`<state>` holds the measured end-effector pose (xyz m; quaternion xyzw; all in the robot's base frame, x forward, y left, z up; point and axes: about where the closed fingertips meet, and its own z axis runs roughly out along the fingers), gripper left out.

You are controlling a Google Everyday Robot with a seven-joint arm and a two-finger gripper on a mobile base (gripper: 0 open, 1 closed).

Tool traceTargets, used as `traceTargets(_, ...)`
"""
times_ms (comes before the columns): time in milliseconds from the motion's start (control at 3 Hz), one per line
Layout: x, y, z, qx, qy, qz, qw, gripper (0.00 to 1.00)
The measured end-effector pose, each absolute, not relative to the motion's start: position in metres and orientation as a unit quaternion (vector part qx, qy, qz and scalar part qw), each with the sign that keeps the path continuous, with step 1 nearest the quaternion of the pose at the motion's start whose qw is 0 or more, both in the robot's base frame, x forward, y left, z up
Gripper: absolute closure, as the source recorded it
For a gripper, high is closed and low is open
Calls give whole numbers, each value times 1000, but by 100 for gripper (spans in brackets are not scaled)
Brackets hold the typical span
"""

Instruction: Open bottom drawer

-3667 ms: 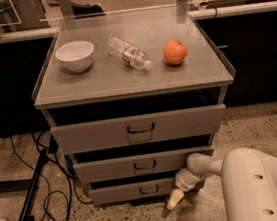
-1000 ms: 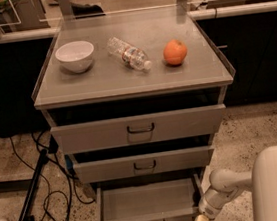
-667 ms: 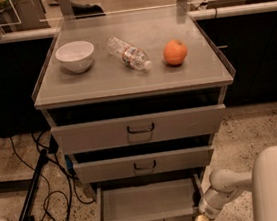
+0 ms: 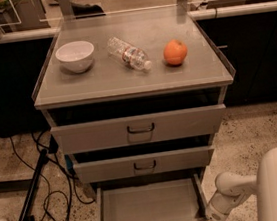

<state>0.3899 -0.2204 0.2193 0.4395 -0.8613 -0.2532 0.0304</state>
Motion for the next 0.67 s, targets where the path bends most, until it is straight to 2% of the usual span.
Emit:
traceTargets(333,397,-249,245,421,-876,-235,10,0)
traceTargets(667,400,-255,251,418,-879,-230,5,0)
